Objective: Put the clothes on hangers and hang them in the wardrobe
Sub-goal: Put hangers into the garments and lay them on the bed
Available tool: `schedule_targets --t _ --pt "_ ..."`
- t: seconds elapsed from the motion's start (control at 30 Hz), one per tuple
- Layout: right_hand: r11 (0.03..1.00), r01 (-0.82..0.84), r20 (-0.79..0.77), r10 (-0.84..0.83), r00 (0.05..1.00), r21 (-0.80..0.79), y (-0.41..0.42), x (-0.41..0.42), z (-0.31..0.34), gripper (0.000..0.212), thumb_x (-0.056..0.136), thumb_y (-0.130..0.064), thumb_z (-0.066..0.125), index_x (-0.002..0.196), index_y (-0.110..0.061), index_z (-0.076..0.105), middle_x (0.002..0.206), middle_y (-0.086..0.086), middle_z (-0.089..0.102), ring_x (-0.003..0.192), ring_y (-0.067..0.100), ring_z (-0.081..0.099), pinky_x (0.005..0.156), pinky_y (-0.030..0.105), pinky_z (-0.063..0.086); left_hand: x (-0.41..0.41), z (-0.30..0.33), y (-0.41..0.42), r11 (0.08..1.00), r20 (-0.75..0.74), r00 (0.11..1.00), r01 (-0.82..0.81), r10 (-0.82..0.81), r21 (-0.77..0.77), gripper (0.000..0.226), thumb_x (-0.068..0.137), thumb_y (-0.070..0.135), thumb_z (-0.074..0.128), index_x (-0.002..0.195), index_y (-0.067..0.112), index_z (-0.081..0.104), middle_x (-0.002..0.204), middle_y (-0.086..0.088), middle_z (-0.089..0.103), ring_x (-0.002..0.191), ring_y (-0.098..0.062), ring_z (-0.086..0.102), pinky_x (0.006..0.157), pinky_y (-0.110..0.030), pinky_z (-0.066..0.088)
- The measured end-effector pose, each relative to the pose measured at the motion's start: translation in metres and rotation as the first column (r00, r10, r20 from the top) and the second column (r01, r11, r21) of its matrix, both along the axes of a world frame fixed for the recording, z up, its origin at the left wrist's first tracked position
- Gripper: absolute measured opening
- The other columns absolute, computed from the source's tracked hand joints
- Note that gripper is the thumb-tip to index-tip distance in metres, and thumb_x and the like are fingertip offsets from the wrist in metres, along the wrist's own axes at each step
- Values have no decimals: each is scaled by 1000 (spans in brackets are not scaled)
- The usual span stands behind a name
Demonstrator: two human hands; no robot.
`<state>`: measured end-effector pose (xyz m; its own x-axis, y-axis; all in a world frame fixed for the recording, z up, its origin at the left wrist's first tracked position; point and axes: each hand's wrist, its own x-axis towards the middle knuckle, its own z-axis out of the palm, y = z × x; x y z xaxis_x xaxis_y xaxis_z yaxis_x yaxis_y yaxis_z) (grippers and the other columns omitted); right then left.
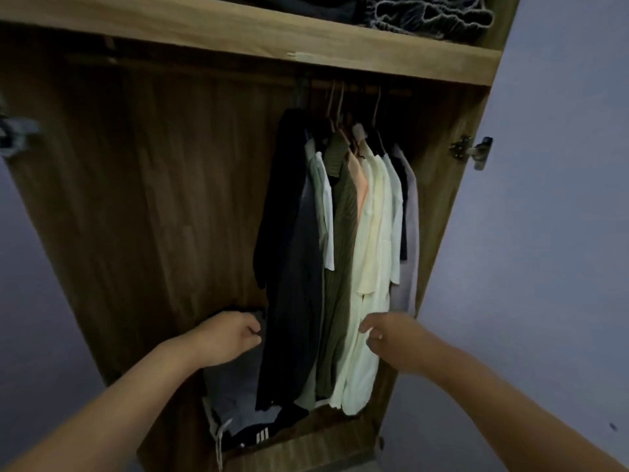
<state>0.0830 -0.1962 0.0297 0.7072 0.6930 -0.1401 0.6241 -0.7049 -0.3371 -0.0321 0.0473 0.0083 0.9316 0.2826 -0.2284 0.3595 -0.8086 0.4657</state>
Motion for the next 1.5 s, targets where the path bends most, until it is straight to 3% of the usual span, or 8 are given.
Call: schedule_targets --t 0.13,0.37,0.53,0.67,0.87,1.23,1.33,1.5 --pt "945 61 -42 -50 998 322 61 27 33 34 95 -9 45 128 -11 53 101 3 58 95 16 58 84 19 45 43 19 39 998 202 979 -20 31 -57 37 96 23 48 132 15 47 123 -3 56 102 -9 53 87 -15 41" --pt "688 194 -92 -183 979 699 171 82 105 48 96 -13 45 143 -12 34 135 7 50 119 18 52 89 19 38 125 67 98 991 415 910 55 -1 -118 41 95 20 49 136 19 41 131 -1 50 107 -11 53 89 -19 44" --pt "583 379 -347 -171 922 719 236 129 116 33 87 -20 55 119 -13 52 122 6 55 107 29 60 84 33 51 173 97 122 962 511 859 139 1 -236 52 96 15 46 144 24 27 143 0 39 119 -11 46 93 -18 39" --pt "471 520 -586 -9 810 712 267 144 120 46 86 -13 57 131 -13 48 116 8 61 98 20 60 68 25 49 197 106 130 881 560 824 201 85 -429 51 98 6 37 142 31 31 140 5 41 124 -9 41 102 -22 35" --pt "419 529 -621 115 775 738 297 153 124 76 80 20 32 144 -20 32 128 15 54 116 30 53 92 35 48 209 107 139 862 606 781 196 151 -468 51 97 1 33 140 29 36 142 5 39 129 -8 37 113 -28 28" --pt "126 620 -599 462 654 774 281 158 160 84 62 21 29 132 -18 52 100 17 63 88 32 61 68 37 50 200 146 142 905 817 573 312 64 -289 50 94 -1 41 124 38 47 134 23 37 127 10 29 92 9 19" --pt "139 575 -554 519 651 806 262 151 161 84 48 12 34 124 -15 57 102 18 64 87 32 63 68 37 54 191 154 133 917 862 502 305 73 -255 46 91 -3 45 113 36 55 126 20 50 119 2 45 97 -5 33" --pt "224 484 -518 563 644 846 214 125 147 66 54 17 26 98 -14 64 72 9 69 60 20 67 51 26 55 182 160 131 927 890 401 201 216 -315 39 87 -7 45 95 29 60 99 0 57 85 -14 55 73 -14 44"
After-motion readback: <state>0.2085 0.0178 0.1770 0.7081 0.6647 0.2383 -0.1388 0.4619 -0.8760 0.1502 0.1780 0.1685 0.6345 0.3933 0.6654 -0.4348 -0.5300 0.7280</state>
